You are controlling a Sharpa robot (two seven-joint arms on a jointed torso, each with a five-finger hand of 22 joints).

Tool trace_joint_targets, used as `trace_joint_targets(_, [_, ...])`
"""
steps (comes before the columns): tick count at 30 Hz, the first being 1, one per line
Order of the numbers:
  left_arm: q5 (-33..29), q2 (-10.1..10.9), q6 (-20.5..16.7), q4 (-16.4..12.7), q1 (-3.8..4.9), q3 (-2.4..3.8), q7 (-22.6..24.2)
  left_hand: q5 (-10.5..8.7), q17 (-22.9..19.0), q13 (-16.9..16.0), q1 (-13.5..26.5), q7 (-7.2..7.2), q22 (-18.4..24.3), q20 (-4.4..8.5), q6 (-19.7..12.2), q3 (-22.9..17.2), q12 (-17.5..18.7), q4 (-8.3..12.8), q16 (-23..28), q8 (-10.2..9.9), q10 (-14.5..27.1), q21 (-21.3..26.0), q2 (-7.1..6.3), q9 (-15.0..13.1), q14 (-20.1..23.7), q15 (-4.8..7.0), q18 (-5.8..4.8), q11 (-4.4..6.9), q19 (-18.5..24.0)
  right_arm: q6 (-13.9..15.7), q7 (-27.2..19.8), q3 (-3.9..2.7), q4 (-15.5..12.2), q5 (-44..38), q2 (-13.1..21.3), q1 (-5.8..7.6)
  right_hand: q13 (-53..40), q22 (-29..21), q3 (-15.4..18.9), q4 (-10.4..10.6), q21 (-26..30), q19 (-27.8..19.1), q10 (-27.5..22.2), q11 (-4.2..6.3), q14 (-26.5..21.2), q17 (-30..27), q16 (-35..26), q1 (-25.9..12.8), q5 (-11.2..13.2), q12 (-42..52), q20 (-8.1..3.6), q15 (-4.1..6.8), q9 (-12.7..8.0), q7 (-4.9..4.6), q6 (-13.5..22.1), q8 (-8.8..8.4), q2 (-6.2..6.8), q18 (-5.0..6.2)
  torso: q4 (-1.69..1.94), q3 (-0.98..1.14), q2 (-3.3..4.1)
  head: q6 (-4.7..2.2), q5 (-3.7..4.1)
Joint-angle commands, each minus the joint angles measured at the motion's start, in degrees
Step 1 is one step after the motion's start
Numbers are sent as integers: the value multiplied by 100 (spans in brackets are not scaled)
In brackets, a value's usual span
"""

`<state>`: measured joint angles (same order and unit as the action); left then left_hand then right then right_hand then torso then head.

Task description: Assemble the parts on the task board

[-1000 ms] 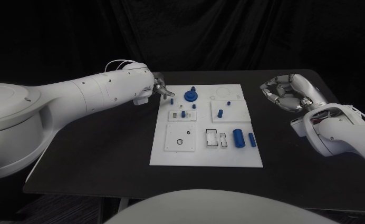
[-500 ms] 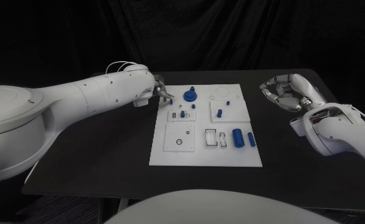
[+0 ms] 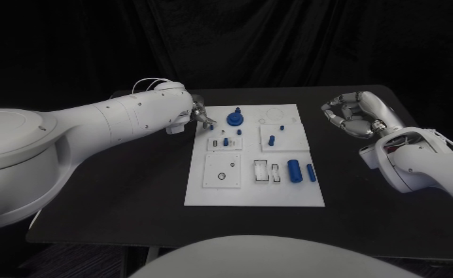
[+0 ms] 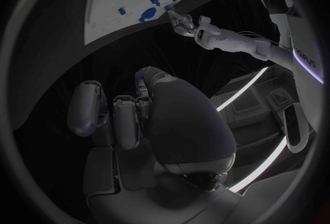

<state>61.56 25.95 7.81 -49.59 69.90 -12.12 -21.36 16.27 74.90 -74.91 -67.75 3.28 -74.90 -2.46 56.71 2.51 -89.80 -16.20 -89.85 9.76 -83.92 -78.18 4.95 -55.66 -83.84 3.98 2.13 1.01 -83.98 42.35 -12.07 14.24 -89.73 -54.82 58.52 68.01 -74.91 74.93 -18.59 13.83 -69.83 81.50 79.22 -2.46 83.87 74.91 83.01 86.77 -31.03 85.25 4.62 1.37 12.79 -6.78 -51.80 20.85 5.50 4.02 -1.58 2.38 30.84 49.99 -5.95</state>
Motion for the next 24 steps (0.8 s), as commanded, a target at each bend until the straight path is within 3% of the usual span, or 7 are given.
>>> trace_joint_targets(1, [-4, -24, 44, 14, -17, 5, 97, 35, 1510, -1509, -34, 13, -1136, -36, 22, -6, -20, 29, -15, -44, -608, 27, 33, 12, -616, -42, 70, -38, -20, -43, 65, -4, -15, -11, 11, -11, -246, 898, -27, -5, 22, -38, -18, 14, 301, 853, -13, -54, -36, 0, 2, 15, -5, -3, 14, 35, -22, 57, 0, 1, 1, 1, -2])
trace_joint_targets(8, [-4, -50, 37, 39, -24, 6, 102, 130, 1510, -1509, -69, 13, -1135, -39, 35, -35, -20, 26, -15, -63, -608, 31, 76, 38, -616, -44, 70, -40, -16, -64, 88, -4, -18, -11, 9, -11, -252, 900, -30, -9, 16, -36, -13, 15, 302, 854, -11, -51, -37, 3, 1, 17, -6, -3, 17, 36, -23, 56, -2, -1, 1, 1, 6])
trace_joint_targets(14, [-4, -67, -18, 58, -28, 6, 164, 324, 1510, -1509, -121, -1, -1134, -38, 63, -54, -20, 43, -15, -33, -608, 34, 65, 12, -616, -39, 72, -31, -13, -85, 109, -4, -18, -11, 6, -11, -252, 900, -30, -9, 16, -36, -13, 15, 302, 854, -11, -51, -37, 3, 1, 17, -6, -3, 17, 36, -23, 56, 0, 1, 0, 1, 0])
trace_joint_targets(24, [-4, -118, -25, 109, -35, 6, 200, 432, 1510, -1509, -153, -1, -1125, -36, 36, -71, -20, 50, -15, -29, -608, 66, 57, -9, -616, -38, 79, -29, 4, -116, 142, -4, -20, -11, 7, -11, -245, 898, -32, -11, 25, -39, -19, 15, 300, 850, -16, -51, -36, 1, 1, 17, -8, -4, 23, 35, -22, 58, 0, -1, 2, 1, -15])
